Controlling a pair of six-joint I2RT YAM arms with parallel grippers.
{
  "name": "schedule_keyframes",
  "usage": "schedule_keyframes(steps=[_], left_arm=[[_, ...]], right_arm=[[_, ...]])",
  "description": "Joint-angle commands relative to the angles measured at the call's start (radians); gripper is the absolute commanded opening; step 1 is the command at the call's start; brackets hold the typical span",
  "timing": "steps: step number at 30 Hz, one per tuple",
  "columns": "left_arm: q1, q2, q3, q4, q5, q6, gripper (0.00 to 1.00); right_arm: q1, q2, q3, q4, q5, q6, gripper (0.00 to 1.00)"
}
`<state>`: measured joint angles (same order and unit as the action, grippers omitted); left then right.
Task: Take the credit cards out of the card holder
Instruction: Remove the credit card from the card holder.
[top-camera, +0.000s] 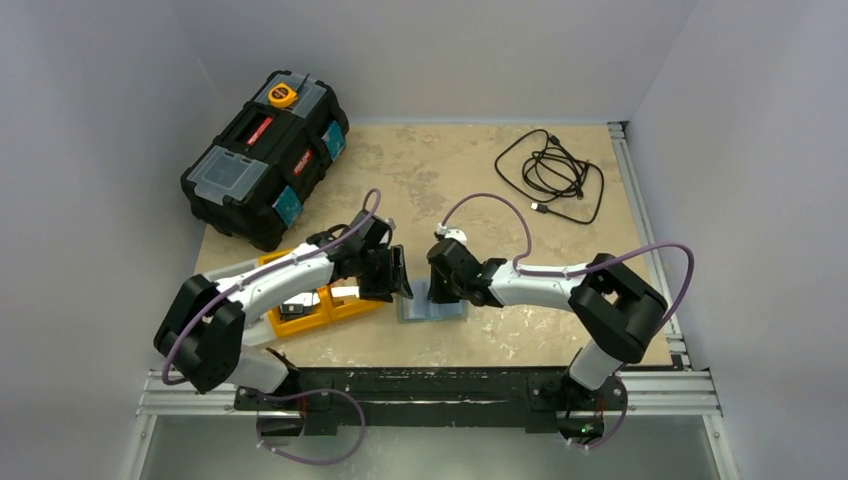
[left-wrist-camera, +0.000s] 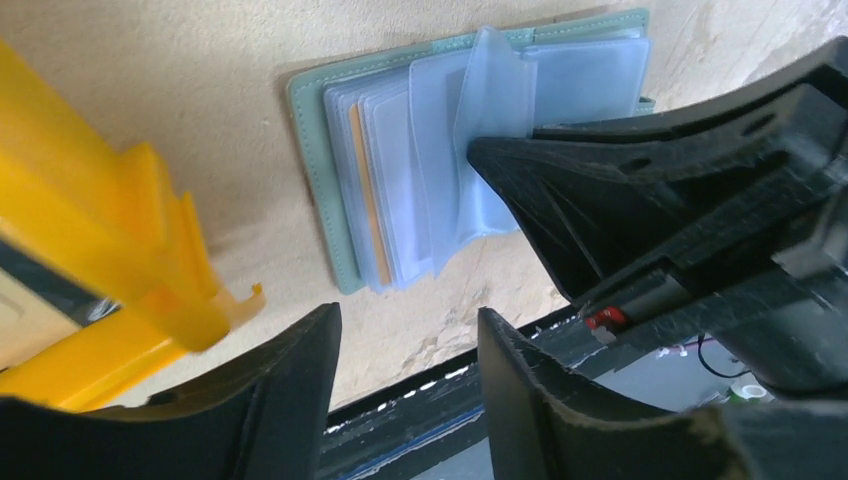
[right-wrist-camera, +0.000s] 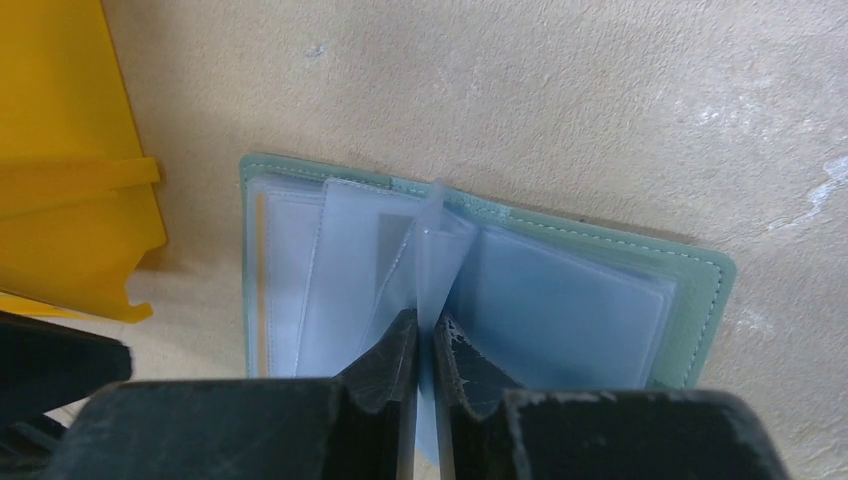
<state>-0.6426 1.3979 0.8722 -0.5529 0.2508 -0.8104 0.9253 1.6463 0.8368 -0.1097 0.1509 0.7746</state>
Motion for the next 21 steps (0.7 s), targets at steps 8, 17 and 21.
schedule_keyframes(steps=[8, 17, 21], left_arm=[[-0.029, 0.139, 0.064, 0.121, 0.048, -0.039, 0.37], [-0.040, 0.199, 0.083, 0.125, 0.047, -0.040, 0.32], [-0.044, 0.214, 0.092, 0.100, 0.013, -0.034, 0.32]], right_arm=[[-0.034, 0.048, -0.105, 0.041, -0.084, -0.016, 0.03], [-0.047, 0.055, -0.124, 0.071, -0.104, -0.016, 0.01], [-0.053, 0.056, -0.132, 0.081, -0.114, -0.016, 0.01]])
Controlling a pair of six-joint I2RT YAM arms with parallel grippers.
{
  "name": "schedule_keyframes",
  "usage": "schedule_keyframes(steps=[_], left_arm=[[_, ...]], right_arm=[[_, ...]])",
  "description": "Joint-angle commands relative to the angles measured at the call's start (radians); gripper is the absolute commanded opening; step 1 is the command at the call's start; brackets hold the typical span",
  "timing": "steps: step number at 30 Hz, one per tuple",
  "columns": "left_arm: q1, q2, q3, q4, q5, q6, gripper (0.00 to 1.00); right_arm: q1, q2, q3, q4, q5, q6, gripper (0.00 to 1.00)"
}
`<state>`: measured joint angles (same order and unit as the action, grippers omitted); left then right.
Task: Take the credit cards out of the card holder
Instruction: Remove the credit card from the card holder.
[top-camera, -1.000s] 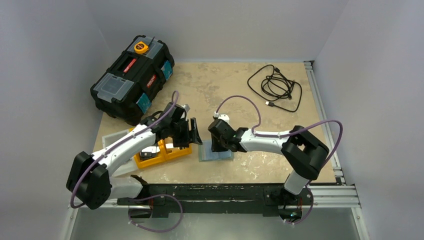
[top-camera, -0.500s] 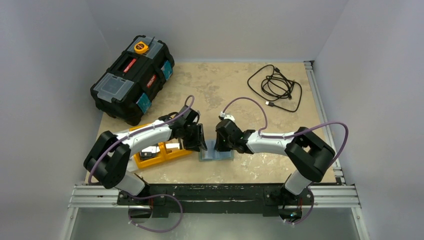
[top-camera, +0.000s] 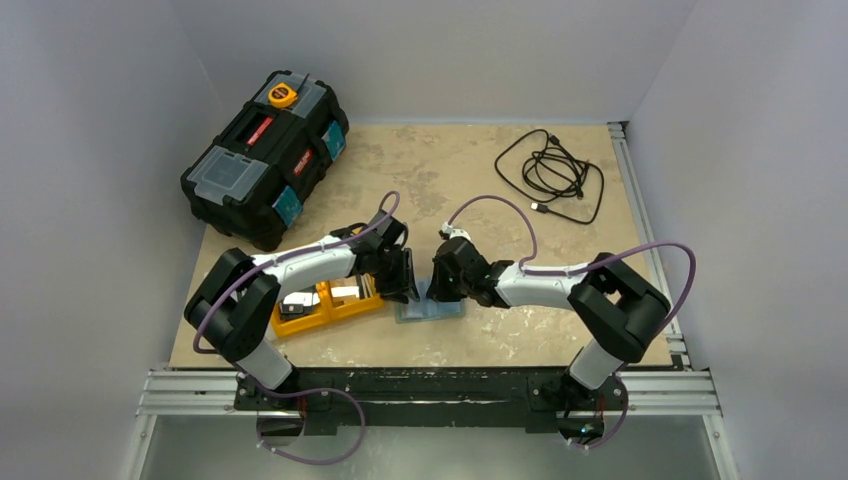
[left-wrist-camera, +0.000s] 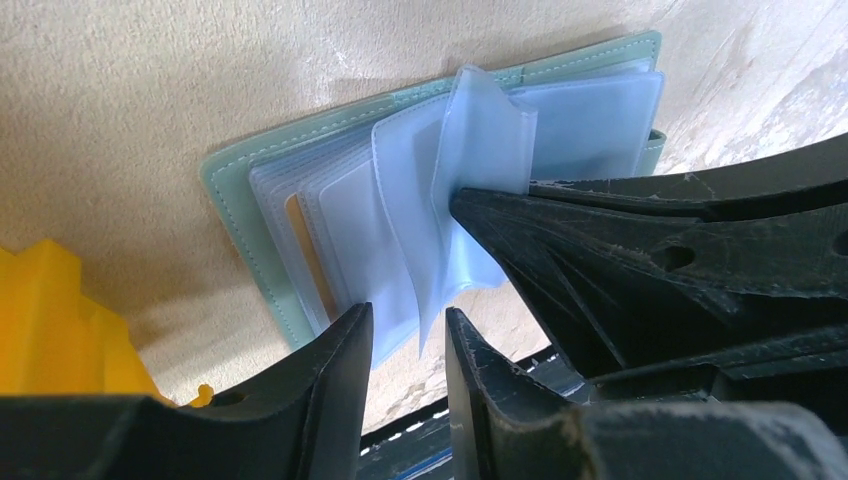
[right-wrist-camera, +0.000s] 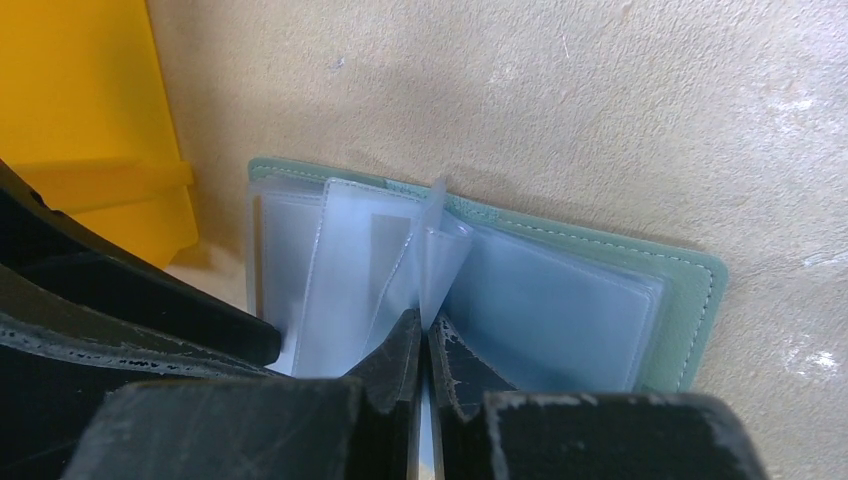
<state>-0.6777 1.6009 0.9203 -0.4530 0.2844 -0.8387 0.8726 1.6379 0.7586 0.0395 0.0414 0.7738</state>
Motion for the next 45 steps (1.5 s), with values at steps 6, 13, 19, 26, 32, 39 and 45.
schedule_keyframes(steps=[6, 13, 19, 26, 32, 39, 45], left_arm=[[-0.012, 0.009, 0.042, -0.025, -0.058, -0.002, 0.33], [-0.012, 0.026, 0.017, 0.074, 0.011, -0.014, 0.33], [-0.022, 0.067, 0.036, 0.092, 0.032, -0.019, 0.29], [-0.023, 0.073, 0.037, 0.065, -0.004, -0.024, 0.03], [-0.023, 0.047, 0.036, 0.053, -0.012, -0.017, 0.00], [-0.045, 0.025, 0.037, 0.114, 0.036, -0.015, 0.20], [-0.074, 0.032, 0.081, 0.138, 0.059, -0.025, 0.41]], right_arm=[[-0.012, 0.072, -0.067, -0.050, -0.017, -0.016, 0.00], [-0.017, 0.073, -0.070, -0.046, -0.032, -0.016, 0.00], [-0.017, 0.053, -0.065, -0.034, -0.038, -0.017, 0.00], [-0.018, -0.017, -0.043, -0.066, -0.042, -0.028, 0.12], [-0.018, -0.117, 0.015, -0.157, 0.005, -0.052, 0.38], [-0.020, -0.221, 0.065, -0.252, 0.070, -0.052, 0.53], [-0.026, -0.312, 0.063, -0.323, 0.139, -0.041, 0.55]])
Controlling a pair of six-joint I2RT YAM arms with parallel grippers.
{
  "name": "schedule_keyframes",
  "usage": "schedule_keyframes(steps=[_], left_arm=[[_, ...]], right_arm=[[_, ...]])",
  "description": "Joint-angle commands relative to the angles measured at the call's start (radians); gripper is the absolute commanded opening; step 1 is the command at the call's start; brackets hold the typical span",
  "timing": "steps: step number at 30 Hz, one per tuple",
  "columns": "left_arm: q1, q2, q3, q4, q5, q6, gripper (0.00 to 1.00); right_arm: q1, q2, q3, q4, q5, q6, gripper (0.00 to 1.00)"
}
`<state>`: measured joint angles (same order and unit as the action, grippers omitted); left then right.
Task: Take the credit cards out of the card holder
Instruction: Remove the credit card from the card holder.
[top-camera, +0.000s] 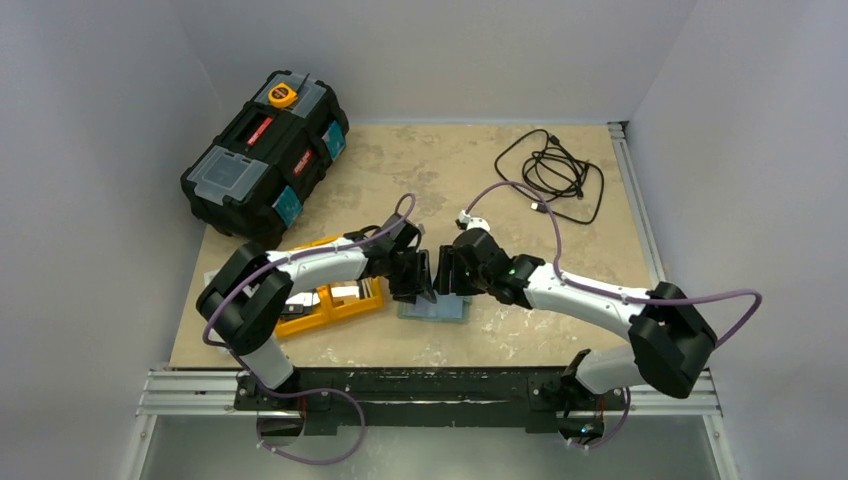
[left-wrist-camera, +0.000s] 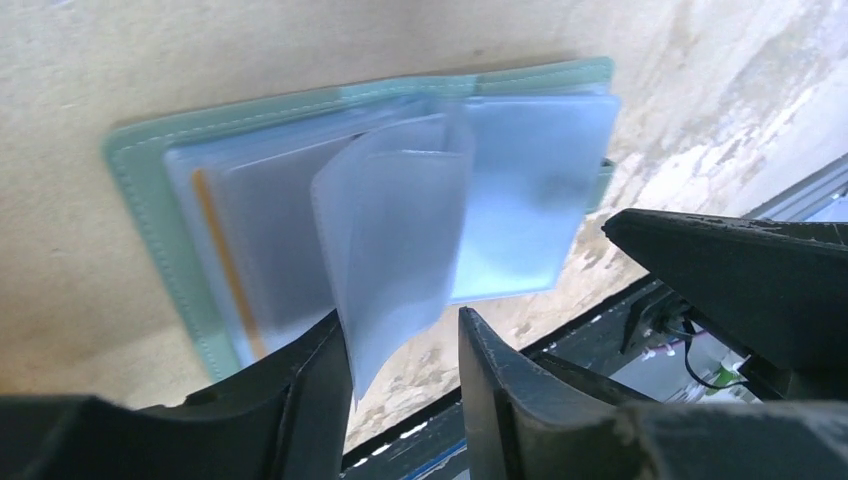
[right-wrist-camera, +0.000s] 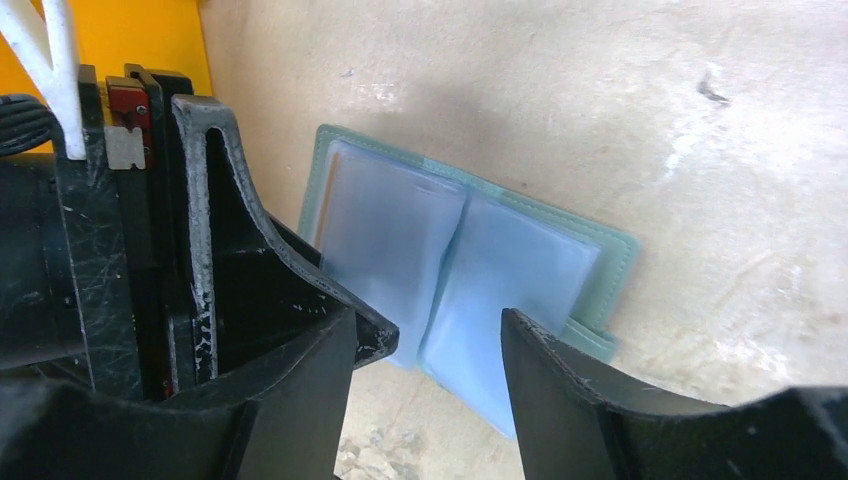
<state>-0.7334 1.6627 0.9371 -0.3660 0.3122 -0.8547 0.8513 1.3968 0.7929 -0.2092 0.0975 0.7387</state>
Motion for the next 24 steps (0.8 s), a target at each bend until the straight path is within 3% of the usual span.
schedule_keyframes(steps=[1, 13, 24], left_arm=[[-0.024, -0.024, 0.075, 0.052, 0.035, -0.009, 0.42], [-0.061, 0.136, 0.222, 0.069, 0.072, -0.040, 0.48], [-0.080, 0.230, 0.273, 0.067, 0.083, -0.062, 0.49]], right_arm=[[-0.008, -0.093, 0.022, -0.082, 0.094, -0.001, 0.56], [-0.052, -0.379, -0.095, -0.196, 0.235, 0.092, 0.56], [-0.052, -0.380, -0.118, -0.178, 0.178, 0.100, 0.53]])
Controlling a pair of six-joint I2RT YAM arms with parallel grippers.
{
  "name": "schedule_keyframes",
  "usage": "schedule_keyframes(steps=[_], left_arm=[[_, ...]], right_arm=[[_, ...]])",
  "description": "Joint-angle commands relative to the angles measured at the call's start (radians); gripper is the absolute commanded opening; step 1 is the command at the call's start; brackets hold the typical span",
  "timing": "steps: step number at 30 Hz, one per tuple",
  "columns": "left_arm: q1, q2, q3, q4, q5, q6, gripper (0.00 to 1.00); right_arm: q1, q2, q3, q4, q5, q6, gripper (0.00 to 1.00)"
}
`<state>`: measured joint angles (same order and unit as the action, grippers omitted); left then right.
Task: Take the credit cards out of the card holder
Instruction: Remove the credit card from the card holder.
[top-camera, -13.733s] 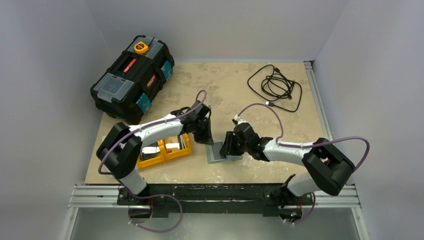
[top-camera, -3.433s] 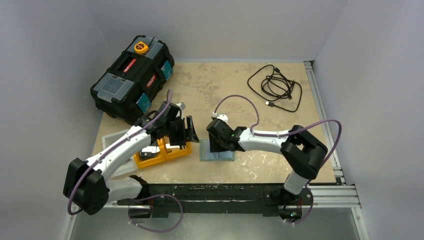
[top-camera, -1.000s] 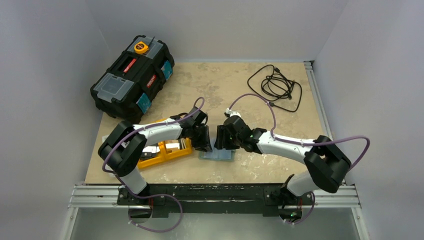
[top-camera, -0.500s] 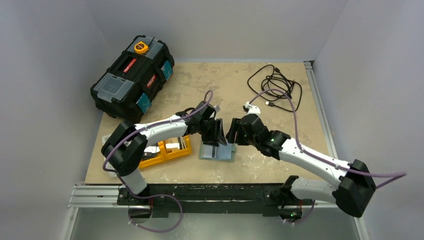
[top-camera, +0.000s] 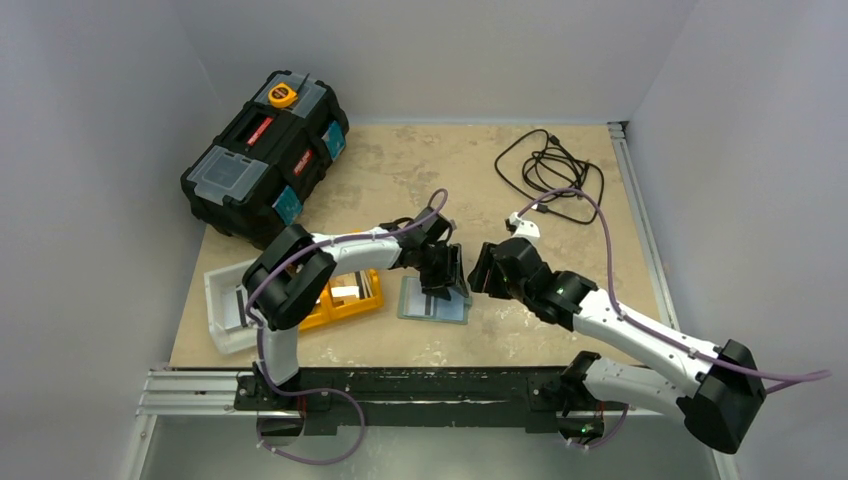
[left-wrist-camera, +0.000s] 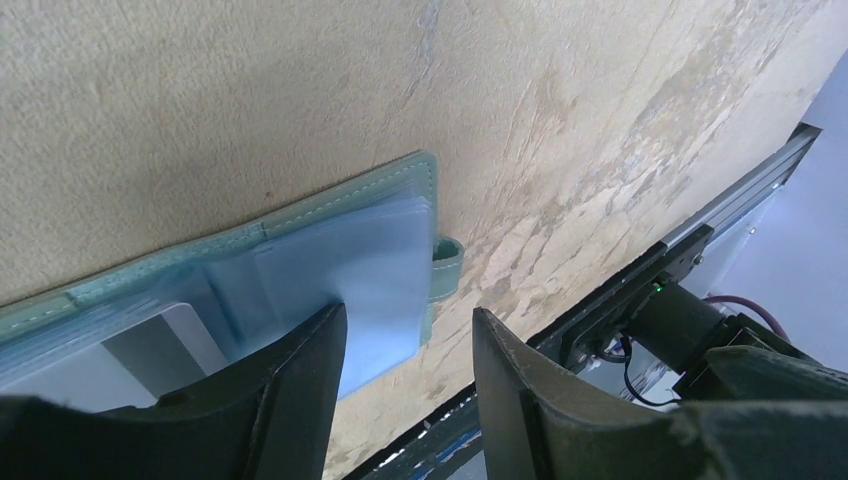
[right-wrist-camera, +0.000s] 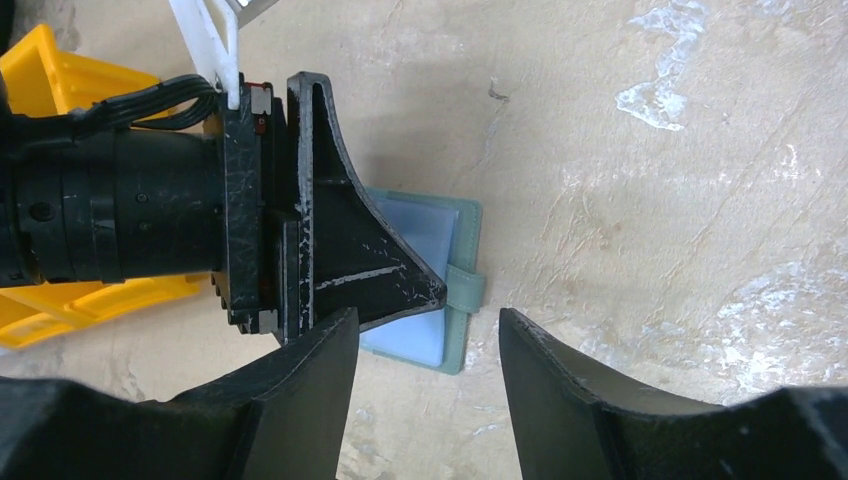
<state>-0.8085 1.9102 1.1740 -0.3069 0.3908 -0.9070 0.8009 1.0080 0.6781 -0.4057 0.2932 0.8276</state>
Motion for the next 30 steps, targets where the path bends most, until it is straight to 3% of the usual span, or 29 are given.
schedule_keyframes(steps=[1, 12, 17, 30], left_arm=[[-0.003, -0.035, 0.037, -0.004, -0.008, -0.001, 0.49], [0.127, -0.288, -0.066, -0.232, -0.175, 0.105, 0.49], [0.177, -0.326, -0.135, -0.212, -0.149, 0.133, 0.42], [0.179, -0.274, -0.174, -0.162, -0.115, 0.149, 0.18]], right_arm=[[-0.002, 0.012, -0.002, 0.027, -0.031, 0.009, 0.53], [0.001, 0.126, -0.007, 0.257, -0.255, -0.007, 0.50], [0.004, 0.273, 0.026, 0.347, -0.325, -0.005, 0.47], [-0.022, 0.507, 0.012, 0.524, -0.438, 0.008, 0.39]])
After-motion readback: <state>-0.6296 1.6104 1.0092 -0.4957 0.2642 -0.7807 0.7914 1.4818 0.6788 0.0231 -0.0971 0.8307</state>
